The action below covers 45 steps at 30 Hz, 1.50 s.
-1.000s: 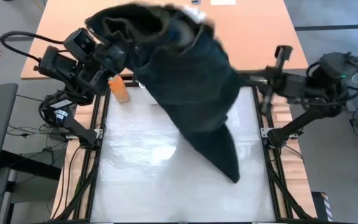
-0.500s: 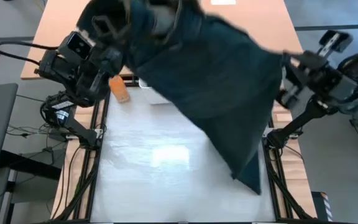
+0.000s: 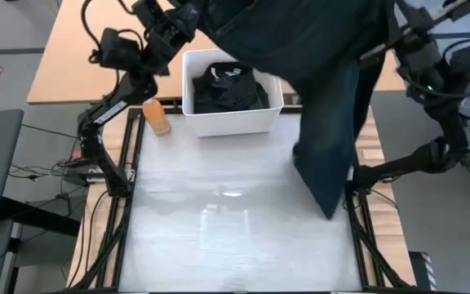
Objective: Fold laundry
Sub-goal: Fold the dark blue jeans from the white laundry organizer
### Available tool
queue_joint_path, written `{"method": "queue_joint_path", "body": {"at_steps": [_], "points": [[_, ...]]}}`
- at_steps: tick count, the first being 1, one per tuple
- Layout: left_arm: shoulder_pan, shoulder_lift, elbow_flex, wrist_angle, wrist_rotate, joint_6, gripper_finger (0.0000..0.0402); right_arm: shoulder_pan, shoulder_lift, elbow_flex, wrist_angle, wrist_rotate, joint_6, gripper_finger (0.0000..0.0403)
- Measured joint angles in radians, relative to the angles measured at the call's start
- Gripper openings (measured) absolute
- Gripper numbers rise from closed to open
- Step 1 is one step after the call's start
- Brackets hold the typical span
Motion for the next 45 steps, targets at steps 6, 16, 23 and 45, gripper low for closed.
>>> {"method": "queue_joint_path", "body": {"at_steps": [6,16,23,45], "points": [[0.018,0.004,0.0,0.092,0.064,-0.031,0.0023,-0.221,0.06,0.0,0.135,-0.271,0.073,0.0037],[-0.072,-0.162,-0.001,-0.14,0.376,0.048,0.0023,-0.035,-0.06,-0.017,-0.554,-0.443,0.417,0.0037],[-0.324,-0.277,-0.001,-0.931,0.151,0.461,0.0023,0.311,-0.185,-0.375,-0.802,-0.356,0.741,0.0037],[-0.954,-0.288,-0.353,-1.426,-0.266,0.128,0.0023,1.092,0.196,-1.077,0.103,0.276,1.102,0.0088]]}}
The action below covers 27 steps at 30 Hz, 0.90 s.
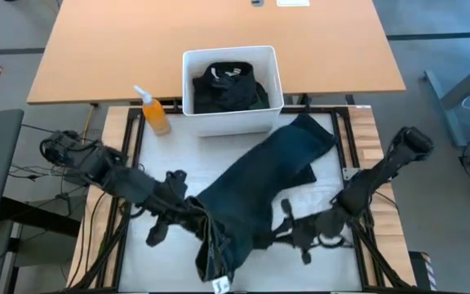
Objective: Fold laundry
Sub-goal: Fold the dark blue jeans from the white laundry organizer
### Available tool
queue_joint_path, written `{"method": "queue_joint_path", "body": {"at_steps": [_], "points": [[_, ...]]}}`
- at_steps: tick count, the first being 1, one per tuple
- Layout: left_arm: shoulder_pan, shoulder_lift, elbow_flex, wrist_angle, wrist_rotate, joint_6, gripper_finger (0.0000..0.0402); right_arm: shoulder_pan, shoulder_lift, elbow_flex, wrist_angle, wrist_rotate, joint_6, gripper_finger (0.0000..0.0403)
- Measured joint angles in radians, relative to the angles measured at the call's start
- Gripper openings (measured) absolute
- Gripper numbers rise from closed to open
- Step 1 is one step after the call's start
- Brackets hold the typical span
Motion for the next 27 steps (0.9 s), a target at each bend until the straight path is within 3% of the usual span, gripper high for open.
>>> {"method": "queue_joint_path", "body": {"at_steps": [3,8,11,15,21,27], "points": [[-0.047,0.0,0.029,-0.022,-0.05,-0.081,0.0023,0.011,0.038,0.096,-0.18,-0.005,0.066,0.0117],[-0.14,0.0,0.076,-0.111,-0.165,-0.232,0.0023,0.007,0.042,0.267,-0.676,-0.014,0.281,0.016],[-0.192,0.0,0.077,-0.145,-0.223,-0.294,0.0023,-0.018,0.001,0.264,-0.832,-0.012,0.411,0.0178],[-0.249,0.003,0.077,-0.176,-0.314,-0.316,0.0023,-0.091,-0.073,0.088,-0.734,-0.002,0.497,0.0186],[-0.276,0.003,0.077,-0.173,-0.381,-0.295,0.0023,-0.219,-0.073,-0.243,-0.297,-0.007,0.492,0.0176],[-0.276,-0.002,0.077,-0.173,-0.37,-0.316,0.0031,-0.358,-0.023,-0.355,-0.099,-0.006,0.448,0.0157]]}}
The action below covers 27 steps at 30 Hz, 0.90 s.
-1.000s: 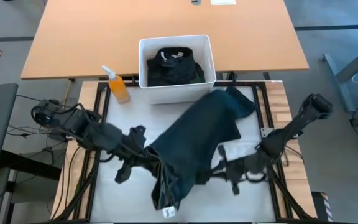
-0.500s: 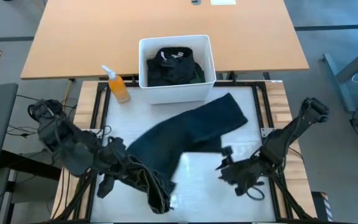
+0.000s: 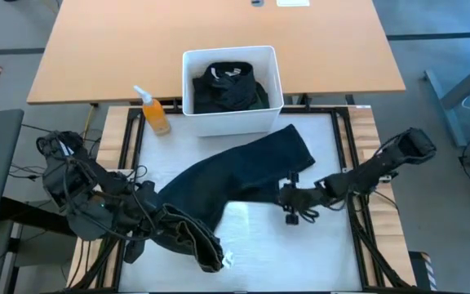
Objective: Fold laundry
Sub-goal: Fold the dark blue jeans from the white laundry organizer
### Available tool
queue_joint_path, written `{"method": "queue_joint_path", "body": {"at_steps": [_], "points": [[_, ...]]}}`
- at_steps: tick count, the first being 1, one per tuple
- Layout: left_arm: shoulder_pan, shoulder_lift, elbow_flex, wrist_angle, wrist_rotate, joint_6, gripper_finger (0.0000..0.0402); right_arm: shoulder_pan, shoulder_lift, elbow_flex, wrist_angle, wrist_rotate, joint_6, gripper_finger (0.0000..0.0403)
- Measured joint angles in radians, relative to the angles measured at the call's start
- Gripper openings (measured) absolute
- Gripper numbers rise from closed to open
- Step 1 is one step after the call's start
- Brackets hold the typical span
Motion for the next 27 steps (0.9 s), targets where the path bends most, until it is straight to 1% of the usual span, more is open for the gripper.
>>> {"method": "queue_joint_path", "body": {"at_steps": [5,7,10,13,15,17,19,24,27], "points": [[0.0,-0.003,0.0,-0.003,0.016,-0.043,0.0025,-0.09,0.069,0.0,0.056,-0.015,-0.06,0.0122],[0.0,-0.003,0.0,-0.018,0.023,-0.077,0.0023,-0.122,0.108,0.0,0.039,-0.056,-0.079,0.0101],[0.0,-0.003,0.0,-0.068,0.045,-0.167,0.0023,-0.16,0.163,0.0,-0.006,-0.105,-0.089,0.0065],[0.0,-0.003,0.0,-0.15,0.081,-0.286,0.0023,-0.188,0.19,0.008,-0.098,-0.1,-0.09,0.0032],[0.0,-0.003,0.0,-0.209,0.116,-0.37,0.0023,-0.208,0.187,0.008,-0.182,-0.072,-0.089,0.0016],[-0.002,-0.003,0.0,-0.266,0.144,-0.451,0.0023,-0.224,0.168,0.008,-0.272,-0.039,-0.089,0.0011],[-0.016,-0.007,0.0,-0.297,0.158,-0.509,0.0023,-0.237,0.136,0.006,-0.367,-0.001,-0.089,0.0015],[-0.037,-0.026,0.0,-0.307,0.181,-0.585,0.0023,-0.286,0.053,-0.001,-0.596,0.094,-0.121,0.0028],[-0.054,-0.039,0.0,-0.321,0.168,-0.634,0.0023,-0.331,0.029,-0.003,-0.604,0.09,-0.13,0.0022]]}}
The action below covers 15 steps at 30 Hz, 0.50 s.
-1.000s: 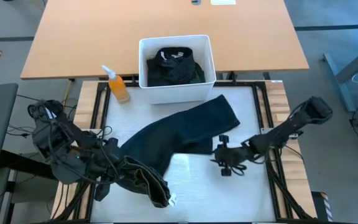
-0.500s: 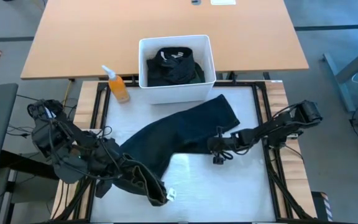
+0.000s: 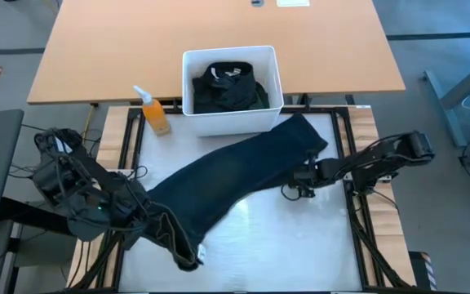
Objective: Fold laundry
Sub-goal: Fold the dark blue jeans from the white laundry organizer
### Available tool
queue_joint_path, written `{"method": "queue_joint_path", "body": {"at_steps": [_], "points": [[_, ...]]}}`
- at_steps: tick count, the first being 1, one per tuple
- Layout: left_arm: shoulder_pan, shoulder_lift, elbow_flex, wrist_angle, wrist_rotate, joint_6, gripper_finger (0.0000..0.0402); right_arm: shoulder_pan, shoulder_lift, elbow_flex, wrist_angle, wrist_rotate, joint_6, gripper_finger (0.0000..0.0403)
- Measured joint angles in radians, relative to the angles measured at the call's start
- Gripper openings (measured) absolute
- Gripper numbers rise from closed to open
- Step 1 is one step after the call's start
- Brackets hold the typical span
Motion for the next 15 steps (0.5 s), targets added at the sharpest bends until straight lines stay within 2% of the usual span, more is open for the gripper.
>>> {"method": "queue_joint_path", "body": {"at_steps": [5,11,15], "points": [[-0.037,-0.011,0.0,-0.053,0.016,-0.097,0.0023,-0.061,0.01,0.003,0.018,-0.007,-0.006,0.002],[-0.091,-0.023,0.0,-0.178,0.111,-0.291,0.0023,-0.104,0.049,0.005,0.023,-0.006,-0.011,0.0032],[-0.111,-0.036,0.0,-0.176,0.129,-0.333,0.0023,-0.112,0.071,0.005,0.026,-0.006,-0.012,0.0025]]}}
